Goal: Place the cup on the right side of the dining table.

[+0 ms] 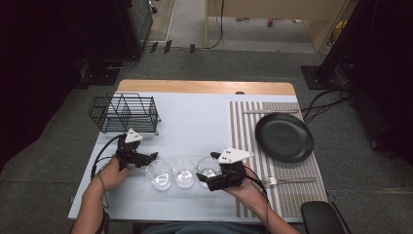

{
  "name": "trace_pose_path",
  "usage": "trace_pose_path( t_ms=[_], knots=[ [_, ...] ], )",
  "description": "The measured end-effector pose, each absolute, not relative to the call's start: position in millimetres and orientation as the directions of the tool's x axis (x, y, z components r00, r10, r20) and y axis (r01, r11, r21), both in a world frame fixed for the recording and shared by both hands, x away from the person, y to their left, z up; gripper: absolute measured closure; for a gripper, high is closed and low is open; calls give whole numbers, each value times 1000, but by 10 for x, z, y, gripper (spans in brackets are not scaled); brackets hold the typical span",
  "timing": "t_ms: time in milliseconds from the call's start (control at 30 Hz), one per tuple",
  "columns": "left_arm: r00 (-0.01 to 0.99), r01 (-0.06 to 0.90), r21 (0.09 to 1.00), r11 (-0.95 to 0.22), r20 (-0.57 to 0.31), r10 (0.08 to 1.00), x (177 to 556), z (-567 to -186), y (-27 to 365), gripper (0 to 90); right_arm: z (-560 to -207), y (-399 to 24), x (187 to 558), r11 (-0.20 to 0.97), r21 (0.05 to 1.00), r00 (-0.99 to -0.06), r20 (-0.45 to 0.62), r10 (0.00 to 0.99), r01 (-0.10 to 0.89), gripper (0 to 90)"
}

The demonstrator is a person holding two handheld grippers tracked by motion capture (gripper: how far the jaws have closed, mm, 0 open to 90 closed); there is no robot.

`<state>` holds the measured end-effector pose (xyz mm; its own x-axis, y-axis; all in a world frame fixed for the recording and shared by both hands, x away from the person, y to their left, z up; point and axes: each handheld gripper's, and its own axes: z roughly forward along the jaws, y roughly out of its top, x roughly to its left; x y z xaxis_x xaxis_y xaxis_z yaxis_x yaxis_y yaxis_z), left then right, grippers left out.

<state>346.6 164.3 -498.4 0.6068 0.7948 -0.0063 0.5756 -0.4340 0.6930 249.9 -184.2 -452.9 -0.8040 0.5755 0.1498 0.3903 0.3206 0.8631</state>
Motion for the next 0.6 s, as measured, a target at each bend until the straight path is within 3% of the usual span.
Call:
trace_pose_path(
  t_ms=[600],
  knots=[
    [607, 576, 693, -434, -6, 795, 3466, -4984, 1643, 0, -4694, -1777, 2483, 355, 862, -810, 101, 577, 361, 136]
  ],
)
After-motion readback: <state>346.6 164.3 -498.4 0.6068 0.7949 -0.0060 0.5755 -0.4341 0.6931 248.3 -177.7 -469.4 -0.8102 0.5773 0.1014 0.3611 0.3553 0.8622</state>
